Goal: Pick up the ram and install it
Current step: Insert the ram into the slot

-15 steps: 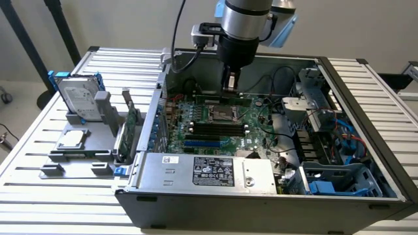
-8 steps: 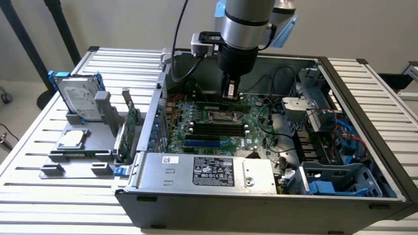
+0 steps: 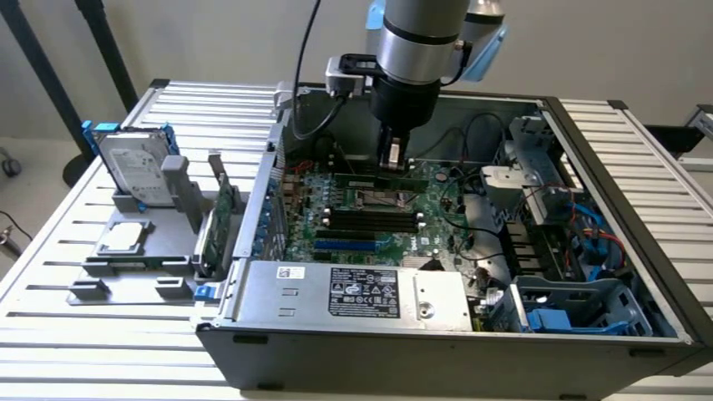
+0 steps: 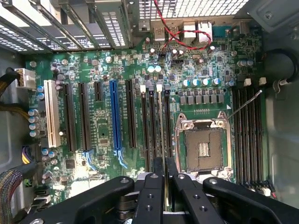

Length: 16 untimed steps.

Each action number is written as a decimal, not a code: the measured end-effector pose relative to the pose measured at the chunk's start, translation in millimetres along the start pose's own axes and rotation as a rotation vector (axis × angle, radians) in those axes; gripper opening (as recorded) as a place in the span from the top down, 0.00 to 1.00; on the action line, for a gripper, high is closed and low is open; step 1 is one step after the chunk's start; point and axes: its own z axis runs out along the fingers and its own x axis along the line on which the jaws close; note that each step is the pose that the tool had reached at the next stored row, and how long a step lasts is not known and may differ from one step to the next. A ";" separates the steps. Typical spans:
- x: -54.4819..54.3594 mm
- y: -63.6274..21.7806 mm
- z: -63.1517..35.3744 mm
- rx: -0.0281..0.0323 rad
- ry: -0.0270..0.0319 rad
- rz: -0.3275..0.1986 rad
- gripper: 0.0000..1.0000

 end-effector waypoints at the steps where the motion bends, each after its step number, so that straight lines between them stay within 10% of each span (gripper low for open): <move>1: 0.0 0.0 0.0 0.0000 0.0000 0.000 0.86; 16: 7.3 6.7 14.4 0.0107 -0.0008 0.000 0.86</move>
